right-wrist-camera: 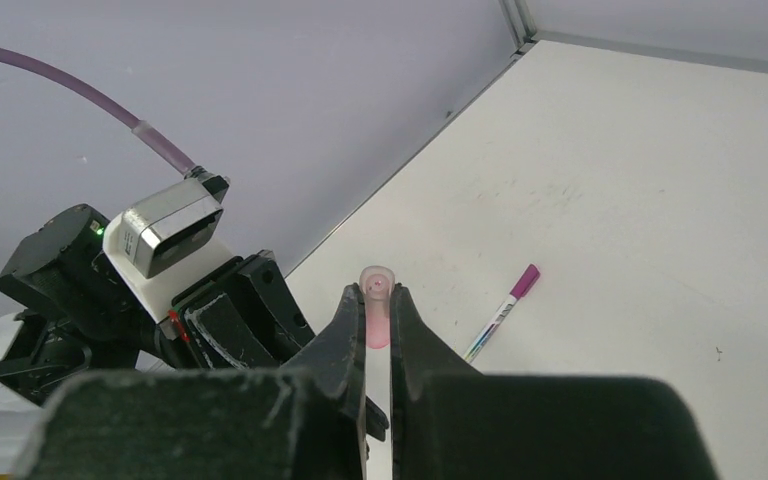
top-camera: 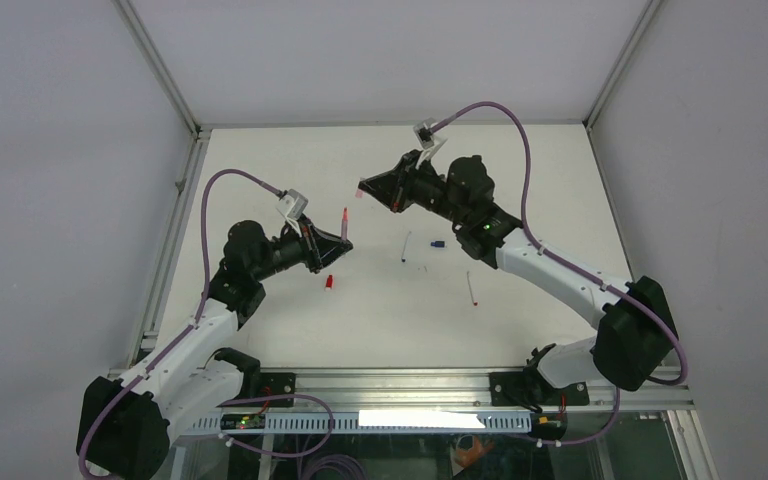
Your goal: Insert the pens into the pen caps
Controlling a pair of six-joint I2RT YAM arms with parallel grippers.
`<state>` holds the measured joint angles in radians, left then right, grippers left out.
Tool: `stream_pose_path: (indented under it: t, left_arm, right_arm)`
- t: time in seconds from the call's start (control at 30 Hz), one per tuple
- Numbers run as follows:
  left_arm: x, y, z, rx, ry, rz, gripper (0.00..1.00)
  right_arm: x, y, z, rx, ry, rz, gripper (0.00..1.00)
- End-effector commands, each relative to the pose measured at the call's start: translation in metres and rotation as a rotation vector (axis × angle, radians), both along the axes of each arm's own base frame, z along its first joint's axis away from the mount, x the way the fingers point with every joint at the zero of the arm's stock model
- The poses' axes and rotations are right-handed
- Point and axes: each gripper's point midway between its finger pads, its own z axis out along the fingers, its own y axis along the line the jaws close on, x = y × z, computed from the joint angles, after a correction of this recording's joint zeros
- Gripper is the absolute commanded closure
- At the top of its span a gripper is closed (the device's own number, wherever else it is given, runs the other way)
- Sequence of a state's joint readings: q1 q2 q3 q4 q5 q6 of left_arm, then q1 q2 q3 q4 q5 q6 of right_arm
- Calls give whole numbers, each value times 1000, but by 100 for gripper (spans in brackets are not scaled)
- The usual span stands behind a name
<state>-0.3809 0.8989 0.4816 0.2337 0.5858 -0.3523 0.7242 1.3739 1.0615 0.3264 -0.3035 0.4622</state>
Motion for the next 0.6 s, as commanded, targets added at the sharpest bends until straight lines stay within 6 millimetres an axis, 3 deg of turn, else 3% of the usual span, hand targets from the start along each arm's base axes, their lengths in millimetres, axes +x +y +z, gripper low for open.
stream_pose_path:
  t: [0.0,0.57]
  left_arm:
    - [-3,-8,25,-33,-79,-43,100]
    - [-1,-6,22,-21,-76,-32,100]
  right_arm:
    - [4,11,29,82,-36,25,100]
    - [-12,33,6,22,26,135,100]
